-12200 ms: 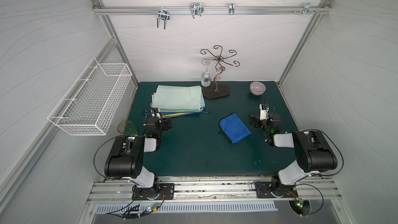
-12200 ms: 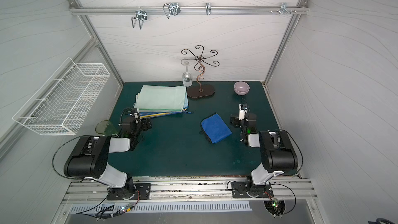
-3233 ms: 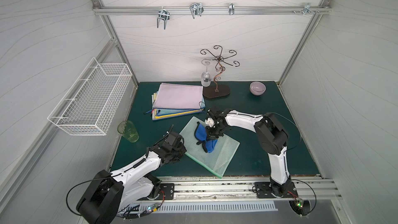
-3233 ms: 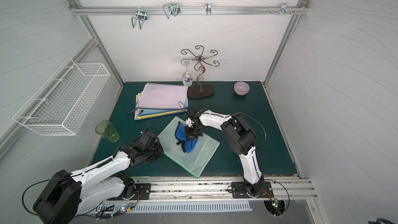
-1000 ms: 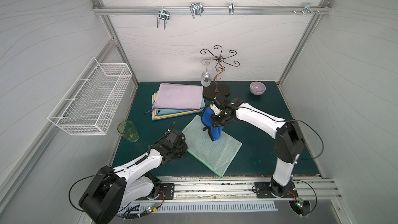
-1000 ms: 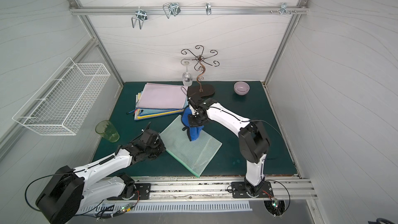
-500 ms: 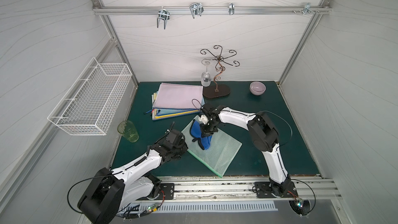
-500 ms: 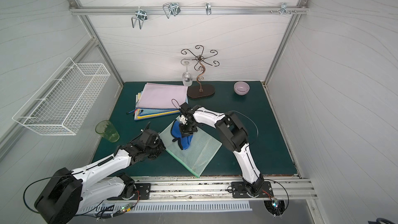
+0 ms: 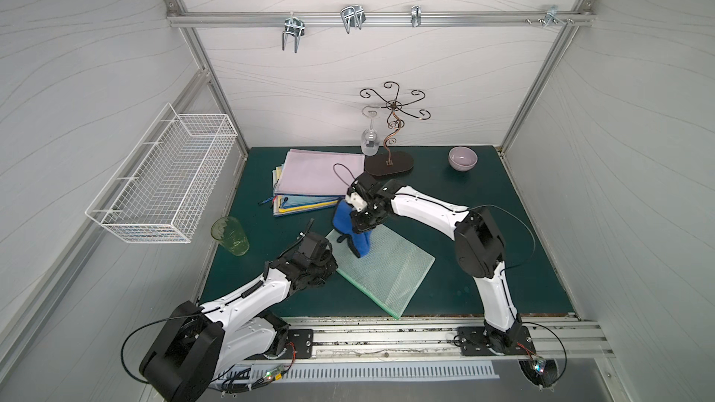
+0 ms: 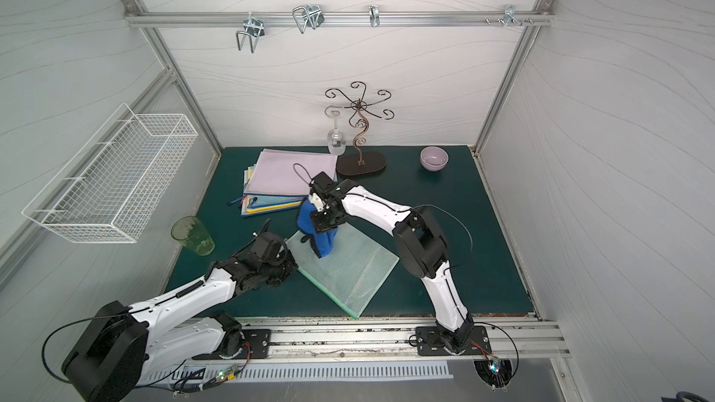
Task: Wipe the document bag
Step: Wipe the dirt from the document bag.
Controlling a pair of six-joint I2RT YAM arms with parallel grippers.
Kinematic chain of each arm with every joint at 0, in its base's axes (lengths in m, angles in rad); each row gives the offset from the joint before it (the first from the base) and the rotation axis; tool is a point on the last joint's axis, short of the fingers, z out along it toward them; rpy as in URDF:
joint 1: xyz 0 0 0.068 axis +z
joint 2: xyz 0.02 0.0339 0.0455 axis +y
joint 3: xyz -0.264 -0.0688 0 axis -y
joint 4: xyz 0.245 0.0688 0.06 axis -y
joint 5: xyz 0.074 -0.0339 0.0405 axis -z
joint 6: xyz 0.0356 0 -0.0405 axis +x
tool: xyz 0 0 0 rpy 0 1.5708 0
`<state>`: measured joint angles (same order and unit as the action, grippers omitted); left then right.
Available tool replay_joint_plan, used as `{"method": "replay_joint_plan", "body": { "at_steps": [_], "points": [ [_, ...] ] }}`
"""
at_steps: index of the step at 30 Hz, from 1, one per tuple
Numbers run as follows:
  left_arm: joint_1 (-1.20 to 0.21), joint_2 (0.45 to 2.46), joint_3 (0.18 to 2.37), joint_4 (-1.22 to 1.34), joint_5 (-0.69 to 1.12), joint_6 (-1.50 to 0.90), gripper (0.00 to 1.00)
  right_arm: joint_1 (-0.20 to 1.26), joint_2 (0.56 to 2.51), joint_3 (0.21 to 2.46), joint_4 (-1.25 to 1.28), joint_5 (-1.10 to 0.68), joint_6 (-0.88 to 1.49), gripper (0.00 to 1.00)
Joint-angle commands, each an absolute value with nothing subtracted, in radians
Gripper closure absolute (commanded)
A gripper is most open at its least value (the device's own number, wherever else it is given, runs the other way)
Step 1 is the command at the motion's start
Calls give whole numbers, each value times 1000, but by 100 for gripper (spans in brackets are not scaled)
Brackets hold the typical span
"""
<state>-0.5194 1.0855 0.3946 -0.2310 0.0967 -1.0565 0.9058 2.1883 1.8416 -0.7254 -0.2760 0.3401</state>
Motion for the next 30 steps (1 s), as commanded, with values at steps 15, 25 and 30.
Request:
{"method": "replay_joint_plan", "body": {
  "at_steps": [15, 25, 30],
  "points": [
    [-492, 1049, 426, -236, 101, -1037, 100, 725, 1932, 1469, -913, 46, 330, 100],
    [-481, 1071, 437, -229, 120, -1028, 100, 987, 1943, 1362, -863, -379, 364, 100],
    [-469, 1015, 484, -316, 98, -982, 100, 795, 1829, 1178, -860, -140, 477, 100]
  ]
}}
